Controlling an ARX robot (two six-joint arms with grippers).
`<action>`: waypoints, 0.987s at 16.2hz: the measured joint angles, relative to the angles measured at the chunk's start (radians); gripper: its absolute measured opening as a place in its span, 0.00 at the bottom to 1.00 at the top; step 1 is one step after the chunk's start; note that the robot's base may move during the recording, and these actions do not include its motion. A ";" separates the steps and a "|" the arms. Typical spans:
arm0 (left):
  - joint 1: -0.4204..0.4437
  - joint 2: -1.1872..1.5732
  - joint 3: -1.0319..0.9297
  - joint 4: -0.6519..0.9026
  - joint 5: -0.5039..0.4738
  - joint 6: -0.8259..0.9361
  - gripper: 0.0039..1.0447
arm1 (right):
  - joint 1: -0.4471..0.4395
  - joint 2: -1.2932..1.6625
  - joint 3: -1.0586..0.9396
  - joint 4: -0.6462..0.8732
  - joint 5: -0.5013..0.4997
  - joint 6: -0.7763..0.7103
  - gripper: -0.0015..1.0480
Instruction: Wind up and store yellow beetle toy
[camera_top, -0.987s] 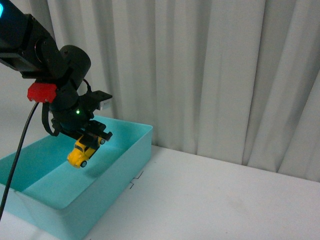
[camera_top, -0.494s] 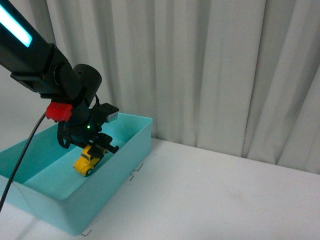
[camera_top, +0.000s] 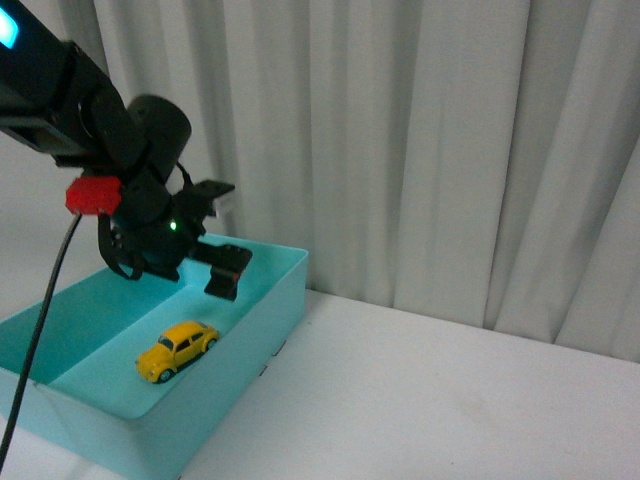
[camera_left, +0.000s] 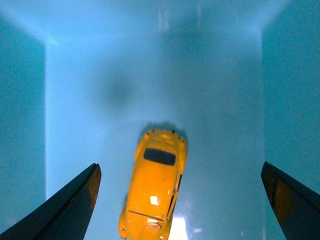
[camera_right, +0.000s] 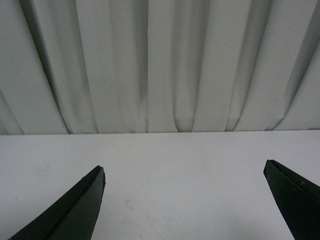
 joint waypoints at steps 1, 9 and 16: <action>0.017 -0.078 -0.039 0.042 0.027 -0.006 0.94 | 0.000 0.000 0.000 0.000 0.000 0.000 0.94; 0.113 -0.540 -0.229 0.086 0.109 -0.006 0.94 | 0.000 0.000 0.000 0.000 0.000 0.000 0.94; -0.038 -1.072 -0.871 0.793 0.196 -0.222 0.30 | 0.000 0.000 0.000 0.000 0.000 0.000 0.94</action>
